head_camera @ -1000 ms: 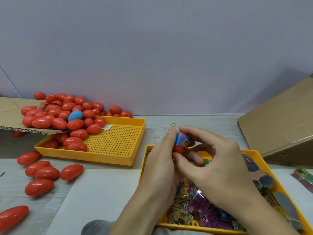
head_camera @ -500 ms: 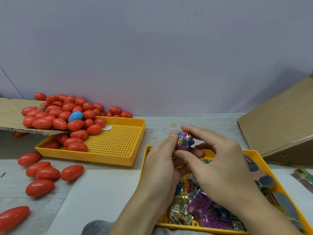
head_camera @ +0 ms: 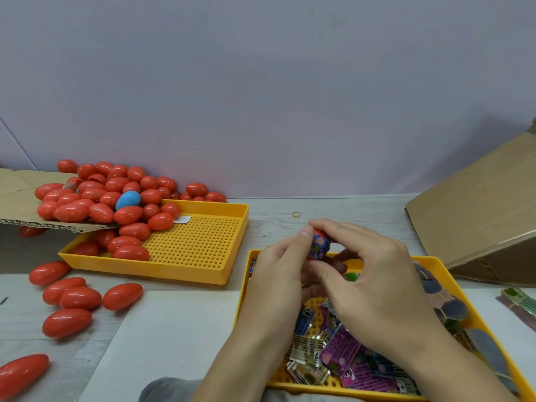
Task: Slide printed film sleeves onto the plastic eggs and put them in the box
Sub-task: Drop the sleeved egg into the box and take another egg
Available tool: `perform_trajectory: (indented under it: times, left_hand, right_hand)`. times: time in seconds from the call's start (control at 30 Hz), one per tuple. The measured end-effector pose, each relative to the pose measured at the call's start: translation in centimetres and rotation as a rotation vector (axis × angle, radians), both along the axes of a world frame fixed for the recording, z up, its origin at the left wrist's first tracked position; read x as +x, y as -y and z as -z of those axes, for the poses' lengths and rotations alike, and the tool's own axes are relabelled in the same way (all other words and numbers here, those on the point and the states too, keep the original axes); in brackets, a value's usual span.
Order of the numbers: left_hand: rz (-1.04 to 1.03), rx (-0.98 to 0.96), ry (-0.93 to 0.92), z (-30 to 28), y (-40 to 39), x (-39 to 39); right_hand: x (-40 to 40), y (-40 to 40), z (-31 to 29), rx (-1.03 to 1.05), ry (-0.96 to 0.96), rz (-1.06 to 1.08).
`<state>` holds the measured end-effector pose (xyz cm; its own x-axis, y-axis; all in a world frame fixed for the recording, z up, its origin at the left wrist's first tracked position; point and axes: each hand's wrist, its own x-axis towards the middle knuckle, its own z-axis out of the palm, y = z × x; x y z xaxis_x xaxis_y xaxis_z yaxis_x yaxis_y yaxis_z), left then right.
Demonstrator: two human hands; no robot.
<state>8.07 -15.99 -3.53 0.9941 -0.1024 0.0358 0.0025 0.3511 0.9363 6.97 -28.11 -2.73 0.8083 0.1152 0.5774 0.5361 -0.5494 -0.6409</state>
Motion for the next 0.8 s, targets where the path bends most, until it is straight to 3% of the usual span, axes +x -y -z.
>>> perform_trajectory:
  times: [0.2, 0.8]
  left_hand:
    - [0.000, -0.103, -0.064, -0.27, -0.20, -0.07]
    - [0.043, 0.028, -0.030, -0.05, 0.30, -0.18]
  right_hand:
    - [0.00, 0.17, 0.03, 0.258, -0.210, -0.138]
    - [0.10, -0.19, 0.36, 0.119, -0.113, -0.056]
